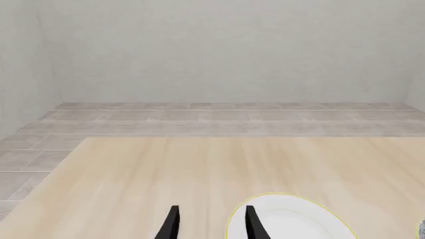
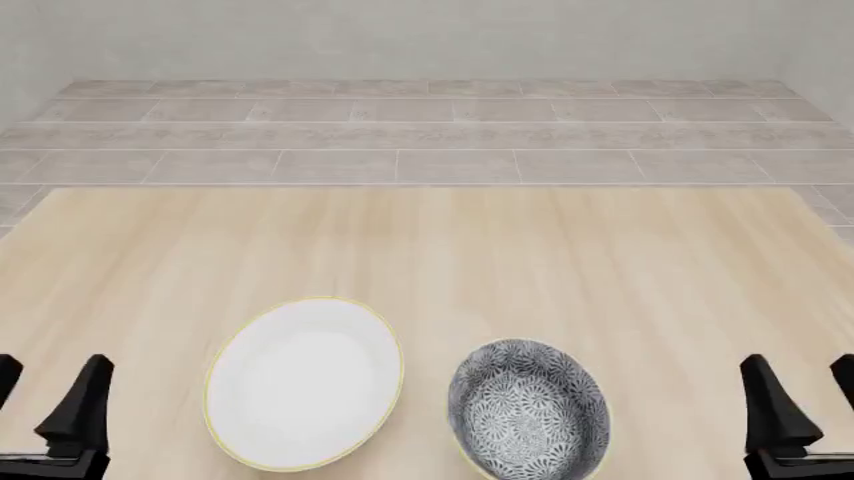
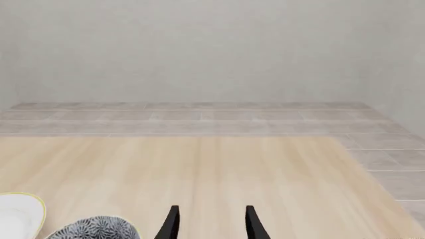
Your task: Put the bowl on the plate.
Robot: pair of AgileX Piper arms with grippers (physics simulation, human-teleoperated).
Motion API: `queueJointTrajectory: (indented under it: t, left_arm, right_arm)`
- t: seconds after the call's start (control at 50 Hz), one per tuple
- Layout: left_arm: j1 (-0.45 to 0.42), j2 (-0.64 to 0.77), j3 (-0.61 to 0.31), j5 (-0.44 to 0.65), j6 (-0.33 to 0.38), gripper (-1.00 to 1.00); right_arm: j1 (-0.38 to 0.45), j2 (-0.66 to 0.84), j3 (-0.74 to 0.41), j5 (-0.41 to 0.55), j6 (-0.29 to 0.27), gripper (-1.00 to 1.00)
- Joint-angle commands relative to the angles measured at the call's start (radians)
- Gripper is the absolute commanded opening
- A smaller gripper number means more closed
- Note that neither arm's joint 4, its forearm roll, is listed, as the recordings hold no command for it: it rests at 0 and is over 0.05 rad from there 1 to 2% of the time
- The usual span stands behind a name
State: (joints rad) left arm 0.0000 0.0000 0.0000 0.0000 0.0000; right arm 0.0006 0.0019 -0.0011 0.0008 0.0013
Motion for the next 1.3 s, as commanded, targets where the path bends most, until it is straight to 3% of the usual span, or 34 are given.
queueJointTrajectory:
  t: [0.02,0.46,0.56,0.62,0.68,0.72,0.78,0.9,0.92,1.0,1.08,1.1,1.14,1.3]
  left_arm:
    - [0.0,0.0,0.0,0.0,0.0,1.0]
    - [0.0,0.0,0.0,0.0,0.0,1.0]
    - [0.0,0.0,0.0,0.0,0.0,1.0]
    - [0.0,0.0,0.0,0.0,0.0,1.0]
    - [0.0,0.0,0.0,0.0,0.0,1.0]
    - [0.0,0.0,0.0,0.0,0.0,1.0]
    - [0.0,0.0,0.0,0.0,0.0,1.0]
    - [0.0,0.0,0.0,0.0,0.0,1.0]
    - [0.0,0.0,0.0,0.0,0.0,1.0]
    - [0.0,0.0,0.0,0.0,0.0,1.0]
    - [0.0,0.0,0.0,0.0,0.0,1.0]
    - [0.0,0.0,0.0,0.0,0.0,1.0]
    - [0.0,0.0,0.0,0.0,0.0,1.0]
    - [0.0,0.0,0.0,0.0,0.0,1.0]
  right_arm:
    - [0.0,0.009,-0.002,0.002,0.007,1.0]
    - [0.014,0.077,0.001,-0.037,0.018,1.0]
    - [0.011,0.097,-0.001,-0.064,0.042,1.0]
    - [0.02,0.101,-0.037,-0.04,0.068,1.0]
    - [0.049,0.13,-0.059,-0.037,0.038,1.0]
    - [0.069,0.117,-0.1,0.004,0.073,1.0]
    - [0.079,0.195,-0.138,-0.006,0.005,1.0]
    - [0.104,0.231,-0.208,0.033,-0.06,1.0]
    - [0.089,0.296,-0.219,0.019,-0.081,1.0]
    - [0.104,0.338,-0.241,0.019,-0.066,1.0]
    - [0.092,0.382,-0.255,0.016,-0.119,1.0]
    - [0.104,0.443,-0.269,0.012,-0.164,1.0]
    - [0.1,0.463,-0.275,0.013,-0.179,1.0]
    - [0.118,0.509,-0.352,0.073,-0.108,1.0]
